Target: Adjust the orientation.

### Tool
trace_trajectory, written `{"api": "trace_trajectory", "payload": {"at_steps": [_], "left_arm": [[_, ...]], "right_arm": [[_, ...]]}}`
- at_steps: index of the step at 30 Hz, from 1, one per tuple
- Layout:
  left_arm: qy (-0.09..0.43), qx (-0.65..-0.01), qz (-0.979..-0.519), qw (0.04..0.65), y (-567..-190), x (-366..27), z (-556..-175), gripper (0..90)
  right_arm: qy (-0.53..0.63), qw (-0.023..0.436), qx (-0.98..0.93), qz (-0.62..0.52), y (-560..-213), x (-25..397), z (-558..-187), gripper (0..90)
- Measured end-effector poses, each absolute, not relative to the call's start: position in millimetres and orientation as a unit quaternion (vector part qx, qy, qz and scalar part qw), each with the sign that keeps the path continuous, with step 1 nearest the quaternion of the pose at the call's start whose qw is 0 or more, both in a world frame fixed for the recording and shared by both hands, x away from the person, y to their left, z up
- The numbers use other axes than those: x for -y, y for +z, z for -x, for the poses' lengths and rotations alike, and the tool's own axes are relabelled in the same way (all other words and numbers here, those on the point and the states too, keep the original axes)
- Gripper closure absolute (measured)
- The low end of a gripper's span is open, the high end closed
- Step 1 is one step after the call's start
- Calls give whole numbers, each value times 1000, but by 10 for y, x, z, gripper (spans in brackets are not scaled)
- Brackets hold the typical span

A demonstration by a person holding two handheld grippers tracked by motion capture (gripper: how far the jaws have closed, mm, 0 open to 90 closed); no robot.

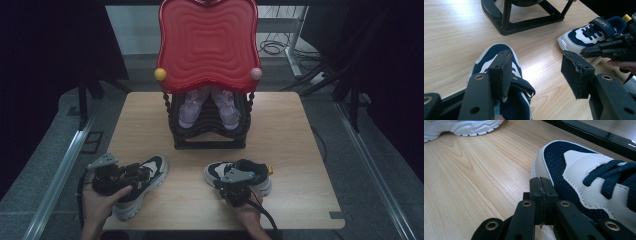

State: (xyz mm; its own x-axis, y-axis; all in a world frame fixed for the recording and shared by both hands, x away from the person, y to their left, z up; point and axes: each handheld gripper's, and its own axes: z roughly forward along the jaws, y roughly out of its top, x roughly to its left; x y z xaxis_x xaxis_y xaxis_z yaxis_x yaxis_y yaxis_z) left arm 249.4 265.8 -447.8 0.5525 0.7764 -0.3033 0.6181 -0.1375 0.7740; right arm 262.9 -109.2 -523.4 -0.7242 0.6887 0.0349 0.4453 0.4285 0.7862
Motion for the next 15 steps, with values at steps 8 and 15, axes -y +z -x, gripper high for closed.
{"api": "trace_trajectory", "payload": {"at_steps": [8, 15], "left_arm": [[88, -467, -746, 466, -4461, -2690, -2480, 422], [87, -467, -746, 466, -4465, -2680, -2482, 422]], "right_arm": [[457, 173, -807, -332, -4840, 1291, -2515, 890], [490, 199, -768, -362, -4566, 1747, -2602, 890]]}}
